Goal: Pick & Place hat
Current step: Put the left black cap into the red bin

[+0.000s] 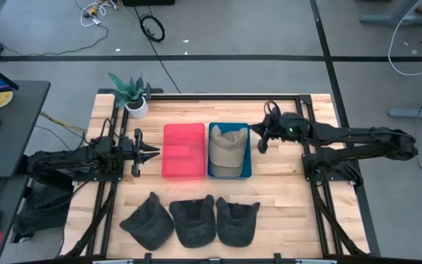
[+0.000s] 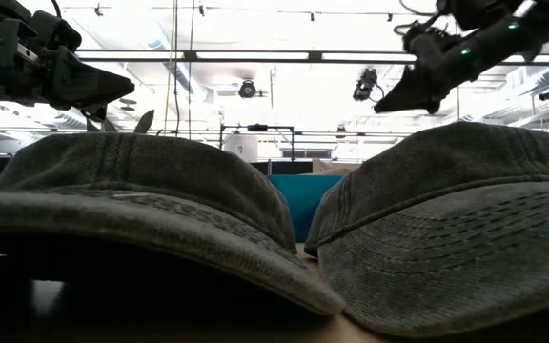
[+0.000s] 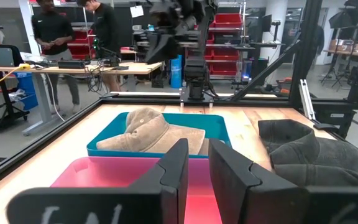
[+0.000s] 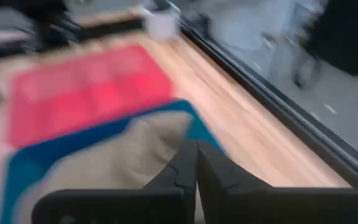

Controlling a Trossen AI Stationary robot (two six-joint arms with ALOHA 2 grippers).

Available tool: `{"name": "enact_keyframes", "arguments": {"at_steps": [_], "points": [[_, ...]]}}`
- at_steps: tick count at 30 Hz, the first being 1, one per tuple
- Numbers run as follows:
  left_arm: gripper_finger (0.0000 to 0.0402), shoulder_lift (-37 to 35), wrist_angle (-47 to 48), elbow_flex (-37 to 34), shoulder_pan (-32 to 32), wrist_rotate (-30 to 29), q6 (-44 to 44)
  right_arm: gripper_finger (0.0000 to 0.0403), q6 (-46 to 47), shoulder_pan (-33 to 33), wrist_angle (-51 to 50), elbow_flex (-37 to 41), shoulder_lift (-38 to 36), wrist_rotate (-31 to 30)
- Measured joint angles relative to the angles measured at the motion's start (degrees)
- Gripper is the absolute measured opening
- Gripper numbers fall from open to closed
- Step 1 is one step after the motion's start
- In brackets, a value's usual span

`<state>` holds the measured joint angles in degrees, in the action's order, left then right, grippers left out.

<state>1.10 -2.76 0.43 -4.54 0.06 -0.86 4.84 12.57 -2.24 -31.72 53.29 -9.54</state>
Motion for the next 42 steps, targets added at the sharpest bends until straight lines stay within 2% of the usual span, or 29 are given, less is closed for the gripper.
{"name": "enact_keyframes", "arguments": {"at_steps": [5, 13, 21, 28, 39, 42], "points": [[0.0067, 0.00, 0.00, -0.01, 0.00, -0.01, 0.00, 0.0013, -0.79, -7.36, 13.66, 7.43, -4.09, 0.00], [0.0067, 0.02, 0.00, 0.02, 0.00, 0.02, 0.00, 0.0013, -2.27, -14.03, 15.85, 13.12, -13.45, -2.60], [0.0067, 0.01, 0.00, 0.00, -0.01, 0.00, 0.00, 0.0013, -6.82, -16.24, 27.20, 20.94, -23.36, -3.01], [0.0067, 0.02, 0.00, -0.01, -0.02, -0.01, 0.00, 0.0013, -8.56, -16.69, 31.48, 25.91, -29.54, -2.91], [0.0067, 0.01, 0.00, 0.00, 0.00, -0.01, -0.16, 0.0013, -11.44, -16.67, 30.73, 27.03, -38.10, -2.91], [0.0067, 0.00, 0.00, 0.00, 0.00, -0.01, -3.38, 0.0013, -11.95, -16.67, 28.26, 27.03, -40.03, -2.90]]}}
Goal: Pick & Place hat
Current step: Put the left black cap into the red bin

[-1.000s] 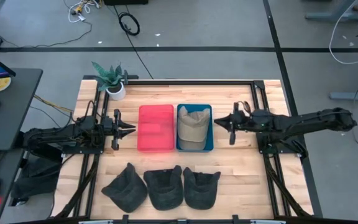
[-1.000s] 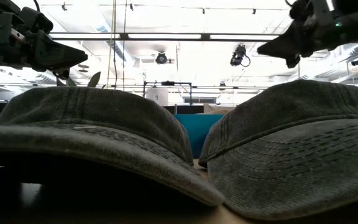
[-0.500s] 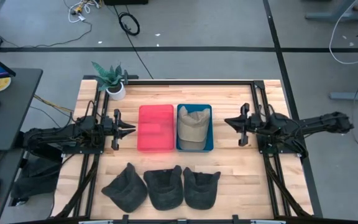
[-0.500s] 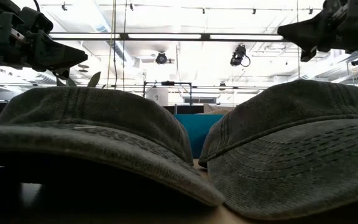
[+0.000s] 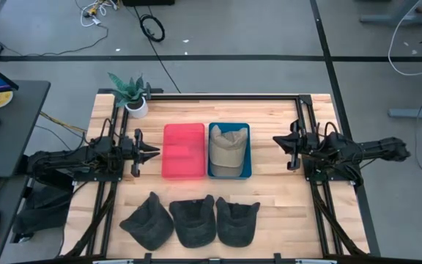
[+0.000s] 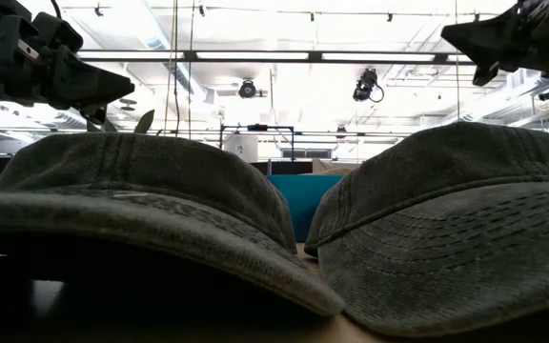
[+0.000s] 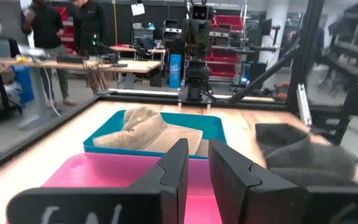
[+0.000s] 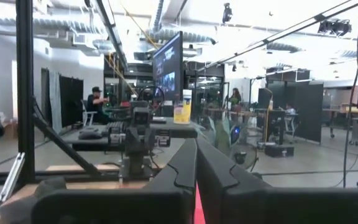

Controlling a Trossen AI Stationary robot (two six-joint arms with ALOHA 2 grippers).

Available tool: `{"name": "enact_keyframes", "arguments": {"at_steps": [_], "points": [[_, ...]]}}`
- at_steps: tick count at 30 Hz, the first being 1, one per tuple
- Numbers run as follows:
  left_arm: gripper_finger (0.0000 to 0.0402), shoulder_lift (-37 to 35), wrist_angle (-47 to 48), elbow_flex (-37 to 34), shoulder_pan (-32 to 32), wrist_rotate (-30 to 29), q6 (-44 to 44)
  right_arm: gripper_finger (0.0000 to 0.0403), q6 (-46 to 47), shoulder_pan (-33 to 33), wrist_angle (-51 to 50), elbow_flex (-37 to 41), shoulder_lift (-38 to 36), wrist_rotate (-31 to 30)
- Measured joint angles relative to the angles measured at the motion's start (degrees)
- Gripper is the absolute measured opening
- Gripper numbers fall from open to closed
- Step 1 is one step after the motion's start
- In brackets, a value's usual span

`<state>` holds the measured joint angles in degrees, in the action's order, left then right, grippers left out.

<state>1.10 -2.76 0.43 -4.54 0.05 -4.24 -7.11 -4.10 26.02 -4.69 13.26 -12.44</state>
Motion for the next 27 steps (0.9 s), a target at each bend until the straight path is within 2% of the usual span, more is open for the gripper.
{"name": "enact_keyframes", "arguments": {"at_steps": [4, 17, 21, 27], "points": [[0.0067, 0.01, 0.00, 0.01, 0.00, 0.00, -2.63, 0.0013, -0.54, 0.00, -2.25, 0.00, -2.39, 0.01], [0.0067, 0.02, -2.33, 0.01, 0.02, -0.28, -3.48, 0.0013, -1.30, 0.00, -9.49, 0.08, -8.89, 0.03], [0.0067, 0.02, -9.78, 0.00, 0.02, -0.26, -7.44, 0.0013, -1.79, 0.02, -3.63, 3.95, -10.42, 0.03], [0.0067, 0.00, -18.40, 0.00, 0.02, 0.58, -11.90, 0.0013, -2.18, 0.07, -7.21, 3.80, -10.60, -0.04]]}}
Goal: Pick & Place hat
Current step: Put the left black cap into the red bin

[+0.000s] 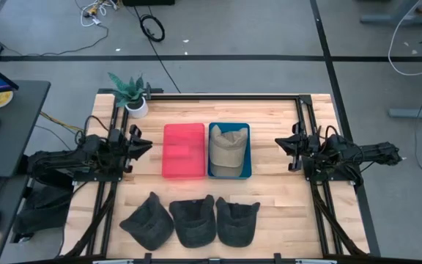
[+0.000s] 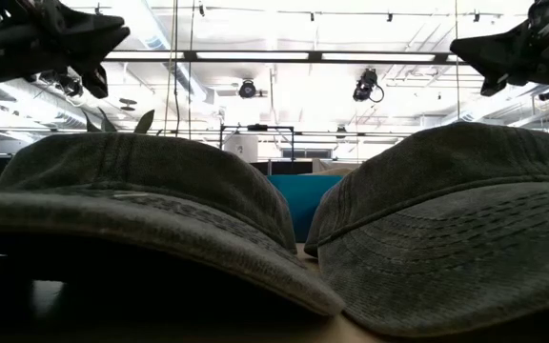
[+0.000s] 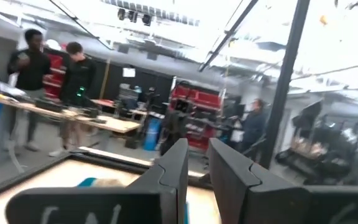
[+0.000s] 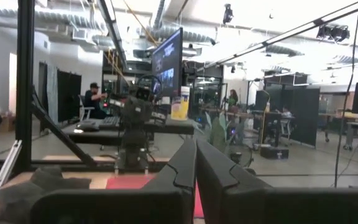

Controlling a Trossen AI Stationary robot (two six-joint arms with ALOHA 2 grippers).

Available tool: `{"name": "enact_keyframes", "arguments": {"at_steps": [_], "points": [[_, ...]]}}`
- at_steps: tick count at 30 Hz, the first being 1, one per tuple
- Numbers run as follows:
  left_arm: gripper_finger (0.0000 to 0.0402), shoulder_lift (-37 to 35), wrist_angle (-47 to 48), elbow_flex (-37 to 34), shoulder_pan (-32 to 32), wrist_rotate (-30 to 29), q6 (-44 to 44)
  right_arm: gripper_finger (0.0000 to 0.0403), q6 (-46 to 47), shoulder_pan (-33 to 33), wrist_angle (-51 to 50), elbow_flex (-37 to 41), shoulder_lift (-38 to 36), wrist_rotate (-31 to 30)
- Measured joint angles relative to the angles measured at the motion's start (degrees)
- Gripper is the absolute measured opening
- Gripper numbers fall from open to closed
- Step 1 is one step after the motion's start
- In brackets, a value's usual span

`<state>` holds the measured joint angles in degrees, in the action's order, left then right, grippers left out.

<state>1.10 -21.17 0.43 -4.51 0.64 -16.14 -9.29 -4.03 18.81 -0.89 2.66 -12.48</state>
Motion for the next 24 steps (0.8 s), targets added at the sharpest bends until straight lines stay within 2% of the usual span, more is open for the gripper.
{"name": "enact_keyframes", "arguments": {"at_steps": [3, 12, 16, 24], "points": [[0.0067, 0.02, -1.39, -0.01, 0.00, 1.88, -1.27, 0.0013, -0.95, 0.00, -1.70, -0.02, 0.00, -0.01], [0.0067, 0.04, -3.93, 0.00, 0.00, 3.37, -2.65, 0.0013, -7.99, 0.02, -16.20, -0.02, 0.03, -0.16], [0.0067, 0.04, -7.09, 0.00, 0.00, 3.49, -4.82, 0.0013, -7.73, 0.02, -15.99, -0.02, 0.41, -0.16], [0.0067, 0.04, -15.13, 0.02, 2.59, 8.87, -5.91, 0.0013, -7.72, 0.02, -13.07, -0.10, 0.42, -0.14]]}}
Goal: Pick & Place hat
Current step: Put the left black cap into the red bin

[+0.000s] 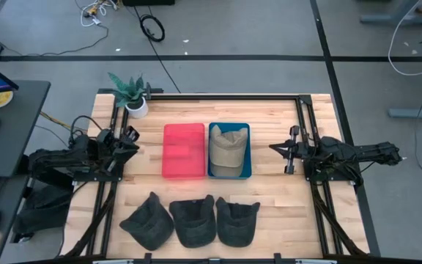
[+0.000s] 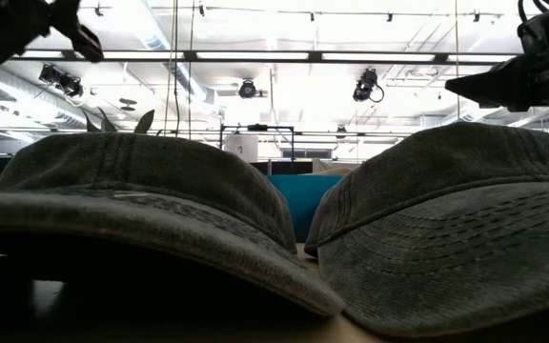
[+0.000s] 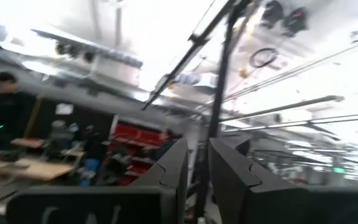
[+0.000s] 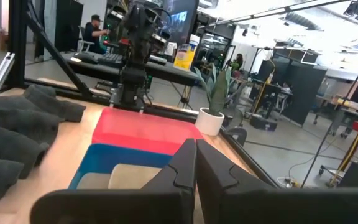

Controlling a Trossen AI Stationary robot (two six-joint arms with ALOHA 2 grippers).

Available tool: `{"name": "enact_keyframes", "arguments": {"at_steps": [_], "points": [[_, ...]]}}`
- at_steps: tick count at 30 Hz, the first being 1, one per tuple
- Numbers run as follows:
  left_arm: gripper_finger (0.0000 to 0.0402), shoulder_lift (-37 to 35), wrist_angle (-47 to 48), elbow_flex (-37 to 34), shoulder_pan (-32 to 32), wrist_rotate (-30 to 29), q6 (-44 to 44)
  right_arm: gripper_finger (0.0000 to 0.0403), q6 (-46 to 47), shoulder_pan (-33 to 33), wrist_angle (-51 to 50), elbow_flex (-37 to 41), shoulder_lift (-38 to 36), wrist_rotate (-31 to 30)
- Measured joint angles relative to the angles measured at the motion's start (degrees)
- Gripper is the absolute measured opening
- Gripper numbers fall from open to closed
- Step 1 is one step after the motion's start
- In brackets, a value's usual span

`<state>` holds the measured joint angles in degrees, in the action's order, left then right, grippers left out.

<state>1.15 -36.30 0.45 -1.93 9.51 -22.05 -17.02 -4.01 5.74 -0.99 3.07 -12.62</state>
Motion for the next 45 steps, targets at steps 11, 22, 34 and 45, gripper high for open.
{"name": "enact_keyframes", "arguments": {"at_steps": [11, 22, 34, 45], "points": [[0.0067, 0.27, -9.13, 1.72, 12.32, 8.90, 8.23, 0.0013, 0.00, 0.00, -0.18, 0.00, 0.00, 0.02], [0.0067, 14.40, -14.39, 7.16, 28.39, 18.73, 29.01, 0.0013, -0.02, 0.00, -0.23, 0.00, 0.00, 0.02], [0.0067, 35.98, -3.26, 23.54, 42.00, -5.03, 40.75, 0.0013, -0.02, 0.00, -0.23, 0.00, 0.00, 0.02], [0.0067, 53.76, 39.11, 53.07, 55.61, -53.92, 30.06, 0.0013, -0.02, 0.00, -0.23, 0.00, 0.02, 0.04]]}}
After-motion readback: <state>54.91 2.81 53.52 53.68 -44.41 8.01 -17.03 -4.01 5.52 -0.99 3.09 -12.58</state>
